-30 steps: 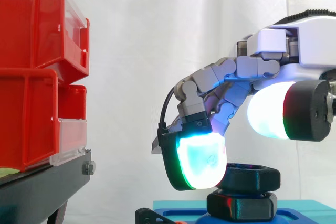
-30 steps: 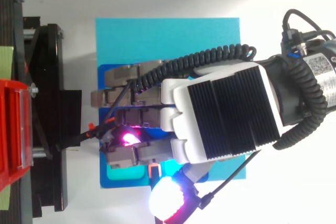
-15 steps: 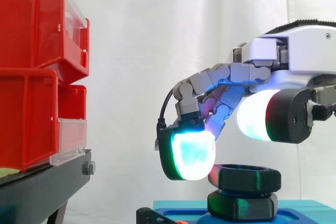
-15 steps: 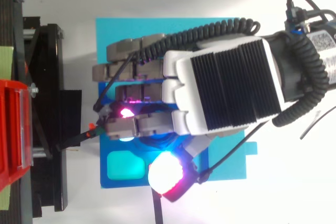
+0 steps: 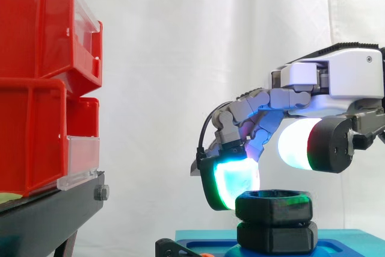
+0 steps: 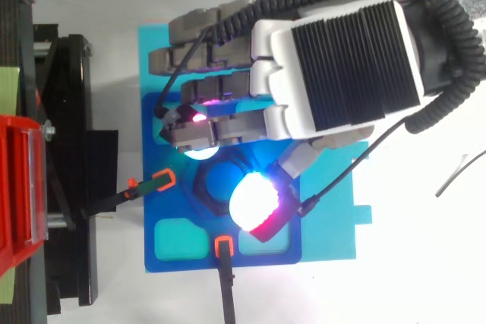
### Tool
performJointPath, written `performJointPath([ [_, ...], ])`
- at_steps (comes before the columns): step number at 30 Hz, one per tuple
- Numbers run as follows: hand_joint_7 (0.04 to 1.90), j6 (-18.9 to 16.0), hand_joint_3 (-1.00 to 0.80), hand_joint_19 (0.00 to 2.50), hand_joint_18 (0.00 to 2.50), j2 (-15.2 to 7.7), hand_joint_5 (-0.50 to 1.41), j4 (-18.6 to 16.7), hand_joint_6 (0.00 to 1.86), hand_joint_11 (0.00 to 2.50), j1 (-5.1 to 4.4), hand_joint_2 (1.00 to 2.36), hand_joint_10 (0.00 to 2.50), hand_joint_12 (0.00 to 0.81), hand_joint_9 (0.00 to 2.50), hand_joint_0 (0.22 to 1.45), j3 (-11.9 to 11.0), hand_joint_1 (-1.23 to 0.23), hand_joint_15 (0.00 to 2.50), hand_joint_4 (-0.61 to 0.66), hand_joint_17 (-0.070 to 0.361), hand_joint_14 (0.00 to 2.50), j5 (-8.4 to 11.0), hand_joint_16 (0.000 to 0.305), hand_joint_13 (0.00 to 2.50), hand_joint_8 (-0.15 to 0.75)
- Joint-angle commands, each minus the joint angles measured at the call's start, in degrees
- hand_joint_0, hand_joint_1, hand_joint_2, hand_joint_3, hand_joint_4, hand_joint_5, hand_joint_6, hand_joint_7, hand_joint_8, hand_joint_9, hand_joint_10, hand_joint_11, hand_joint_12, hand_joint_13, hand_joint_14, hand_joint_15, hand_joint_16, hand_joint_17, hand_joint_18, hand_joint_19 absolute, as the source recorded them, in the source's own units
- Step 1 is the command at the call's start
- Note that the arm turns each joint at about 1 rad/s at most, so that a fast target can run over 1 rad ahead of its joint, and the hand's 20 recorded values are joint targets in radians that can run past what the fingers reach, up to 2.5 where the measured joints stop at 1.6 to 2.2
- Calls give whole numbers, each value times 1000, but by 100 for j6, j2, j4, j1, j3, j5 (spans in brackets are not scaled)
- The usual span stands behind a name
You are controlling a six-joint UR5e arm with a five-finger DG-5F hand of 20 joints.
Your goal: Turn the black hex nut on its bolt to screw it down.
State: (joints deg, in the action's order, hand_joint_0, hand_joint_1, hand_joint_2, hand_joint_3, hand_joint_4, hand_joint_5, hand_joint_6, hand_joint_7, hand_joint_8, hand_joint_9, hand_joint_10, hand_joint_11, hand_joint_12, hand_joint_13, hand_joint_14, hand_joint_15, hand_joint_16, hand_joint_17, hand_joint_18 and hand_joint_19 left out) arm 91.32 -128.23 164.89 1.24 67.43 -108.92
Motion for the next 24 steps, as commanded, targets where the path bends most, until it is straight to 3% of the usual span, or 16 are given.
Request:
performJointPath([
  [1,1417,0,-500,344,529,0,13,0,501,53,96,1000,2,295,943,529,-1,-164,82,117,93,3,-94,41,587,241],
  [7,1406,-9,-500,344,530,0,11,-35,501,55,113,1000,2,295,947,529,-98,-166,87,121,93,3,-68,41,591,241],
  [12,1288,-17,-500,352,528,8,-5,-9,503,65,87,1000,2,296,945,529,-265,-166,89,121,92,5,-50,41,590,242],
  [15,1222,-70,-500,352,529,0,-12,-27,504,66,-1,1000,0,297,945,530,-309,-165,89,130,92,3,3,41,588,242],
  [18,1097,-105,-500,352,525,8,-26,-132,504,65,-124,1000,0,297,945,530,-318,-166,88,154,92,4,187,41,588,239],
  [24,921,-105,-500,351,527,8,-45,0,504,31,-282,1000,0,299,931,529,-318,-167,82,150,93,3,205,41,580,232],
])
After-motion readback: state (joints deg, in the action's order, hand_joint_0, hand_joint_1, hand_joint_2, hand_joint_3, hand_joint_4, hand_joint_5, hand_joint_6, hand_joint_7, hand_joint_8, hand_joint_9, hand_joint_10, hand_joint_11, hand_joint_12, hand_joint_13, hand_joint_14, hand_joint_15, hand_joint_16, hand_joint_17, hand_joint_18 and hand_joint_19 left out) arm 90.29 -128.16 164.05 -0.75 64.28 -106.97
